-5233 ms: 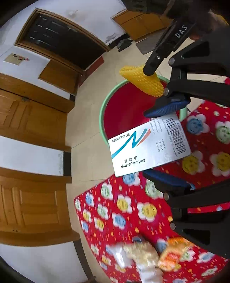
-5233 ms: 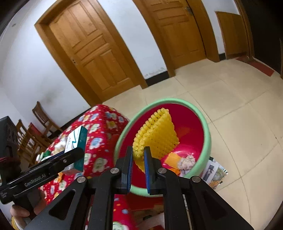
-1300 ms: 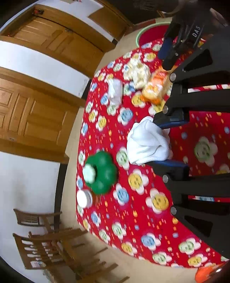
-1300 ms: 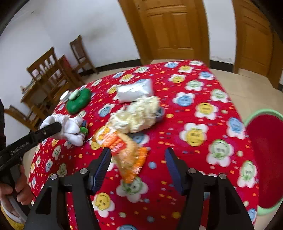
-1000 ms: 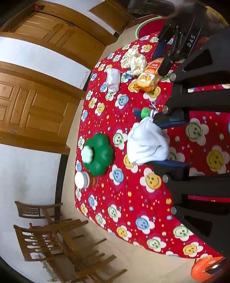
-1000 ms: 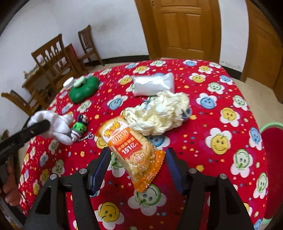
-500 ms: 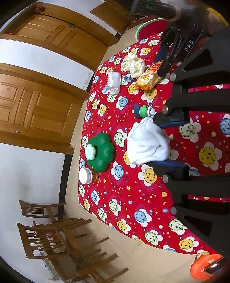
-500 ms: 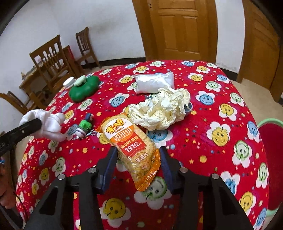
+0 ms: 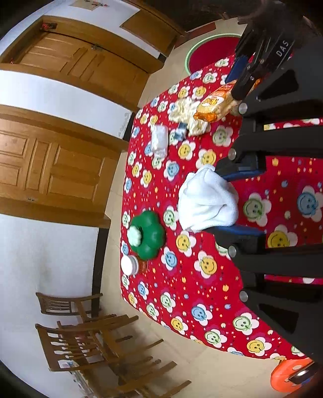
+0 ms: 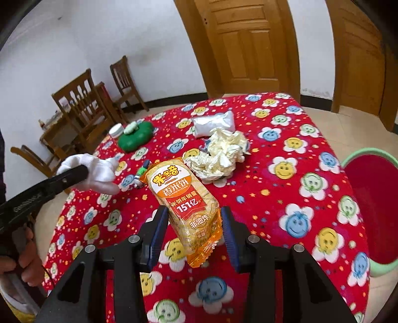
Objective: Collect trash
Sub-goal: 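Carry tissue and snack bag over the red bin and release both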
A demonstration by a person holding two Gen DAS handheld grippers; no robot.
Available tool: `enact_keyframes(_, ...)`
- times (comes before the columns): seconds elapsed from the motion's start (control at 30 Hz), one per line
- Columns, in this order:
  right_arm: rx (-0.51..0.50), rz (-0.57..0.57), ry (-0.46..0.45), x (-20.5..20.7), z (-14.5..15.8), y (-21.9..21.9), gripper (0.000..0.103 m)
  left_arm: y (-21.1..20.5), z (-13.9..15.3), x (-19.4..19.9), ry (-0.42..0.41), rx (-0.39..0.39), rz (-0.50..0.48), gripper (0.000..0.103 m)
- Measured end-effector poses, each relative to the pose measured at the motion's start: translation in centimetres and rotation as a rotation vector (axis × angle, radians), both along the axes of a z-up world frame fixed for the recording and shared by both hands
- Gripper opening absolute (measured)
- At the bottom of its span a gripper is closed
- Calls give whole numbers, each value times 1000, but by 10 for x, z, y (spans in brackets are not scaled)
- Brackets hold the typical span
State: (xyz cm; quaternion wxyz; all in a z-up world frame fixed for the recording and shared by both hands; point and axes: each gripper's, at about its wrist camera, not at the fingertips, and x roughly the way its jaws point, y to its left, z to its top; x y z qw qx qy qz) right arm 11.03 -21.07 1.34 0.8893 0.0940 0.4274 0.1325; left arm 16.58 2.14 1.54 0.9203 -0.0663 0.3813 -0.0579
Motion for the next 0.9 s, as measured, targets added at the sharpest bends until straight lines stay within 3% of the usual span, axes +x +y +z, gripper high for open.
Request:
enact_keyframes(0.5, 30, -144, -112, -60, 39, -62, 44, -69, 28, -22, -59, -36, -191, 30)
enact_keyframes(0.9, 34, -368, -106, -79, 30, -140, 44, -152, 25, -19, -37, -22, -362, 30)
